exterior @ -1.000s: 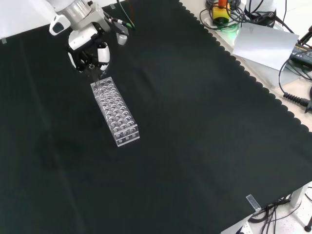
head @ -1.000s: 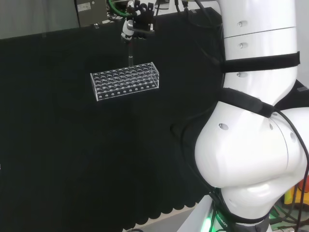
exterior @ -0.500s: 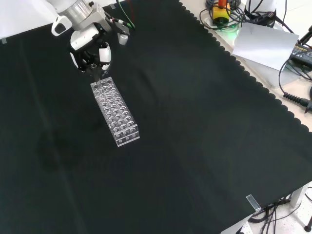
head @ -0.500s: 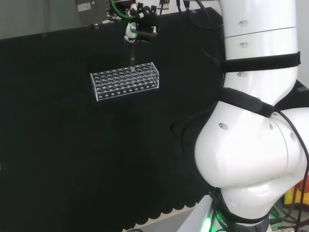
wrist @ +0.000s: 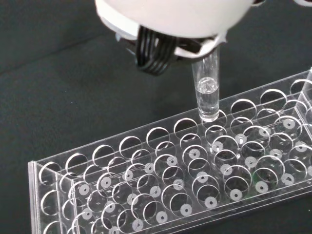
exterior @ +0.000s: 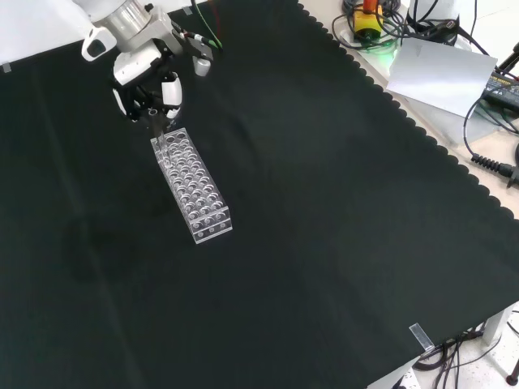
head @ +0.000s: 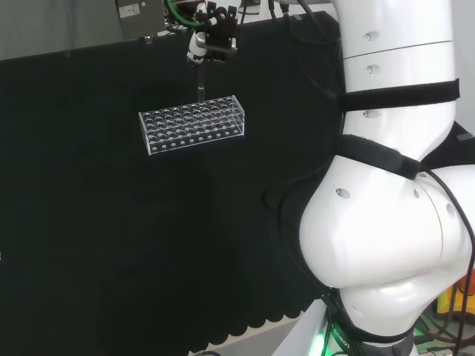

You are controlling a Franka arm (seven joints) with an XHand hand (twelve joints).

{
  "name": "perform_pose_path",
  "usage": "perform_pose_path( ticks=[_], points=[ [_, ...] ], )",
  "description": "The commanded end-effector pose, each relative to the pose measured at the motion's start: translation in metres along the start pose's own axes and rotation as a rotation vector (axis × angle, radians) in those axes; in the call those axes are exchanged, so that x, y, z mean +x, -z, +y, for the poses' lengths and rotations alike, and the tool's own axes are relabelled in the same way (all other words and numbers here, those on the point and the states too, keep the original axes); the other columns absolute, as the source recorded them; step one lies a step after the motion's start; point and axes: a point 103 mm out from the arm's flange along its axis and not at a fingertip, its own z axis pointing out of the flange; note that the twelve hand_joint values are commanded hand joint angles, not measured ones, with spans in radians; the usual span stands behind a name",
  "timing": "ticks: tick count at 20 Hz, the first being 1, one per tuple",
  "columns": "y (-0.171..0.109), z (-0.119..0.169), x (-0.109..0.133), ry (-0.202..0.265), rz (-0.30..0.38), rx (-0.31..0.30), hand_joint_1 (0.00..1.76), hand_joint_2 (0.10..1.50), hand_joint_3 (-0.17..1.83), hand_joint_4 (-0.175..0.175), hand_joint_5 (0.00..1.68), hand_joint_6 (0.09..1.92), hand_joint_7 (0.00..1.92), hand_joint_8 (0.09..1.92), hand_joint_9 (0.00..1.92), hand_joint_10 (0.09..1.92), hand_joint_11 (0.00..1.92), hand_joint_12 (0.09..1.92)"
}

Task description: Put the test tube back in the rack.

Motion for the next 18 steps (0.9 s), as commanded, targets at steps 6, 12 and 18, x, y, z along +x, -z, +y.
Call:
perform_pose_path(
  ticks=[6, 12, 18],
  points=[
    [-0.006, 0.002, -0.003, -0.004, -0.004, 0.011, 1.23, 0.66, 0.63, -0.175, 1.32, 0.56, 1.70, 0.51, 1.62, 0.67, 1.26, 0.86],
    [-0.011, 0.004, -0.010, -0.014, -0.007, 0.020, 1.23, 0.66, 0.63, -0.175, 1.32, 0.56, 1.70, 0.51, 1.62, 0.67, 1.26, 0.86],
    [-0.013, 0.005, -0.011, -0.016, -0.004, 0.025, 1.23, 0.66, 0.63, -0.175, 1.32, 0.56, 1.70, 0.52, 1.62, 0.67, 1.26, 0.86]
  ],
)
